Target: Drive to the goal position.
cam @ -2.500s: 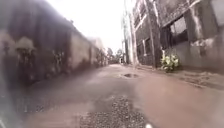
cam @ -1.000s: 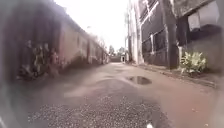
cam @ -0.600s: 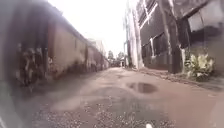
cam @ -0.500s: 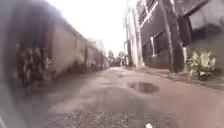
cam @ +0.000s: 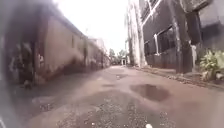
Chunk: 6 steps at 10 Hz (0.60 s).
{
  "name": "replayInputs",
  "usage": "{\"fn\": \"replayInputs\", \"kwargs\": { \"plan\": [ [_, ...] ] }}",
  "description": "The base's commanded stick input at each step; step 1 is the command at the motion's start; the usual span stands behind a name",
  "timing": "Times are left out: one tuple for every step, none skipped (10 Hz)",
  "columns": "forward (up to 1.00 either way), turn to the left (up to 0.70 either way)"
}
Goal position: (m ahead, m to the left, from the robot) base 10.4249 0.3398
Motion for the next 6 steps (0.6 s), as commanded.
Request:
{"fn": "replayInputs", "kwargs": {
  "plan": [
    [1.0,0.0],
    [1.0,0.0],
    [1.0,0.0],
    [1.0,0.0],
    [1.0,-0.03],
    [1.0,-0.08]
  ]
}}
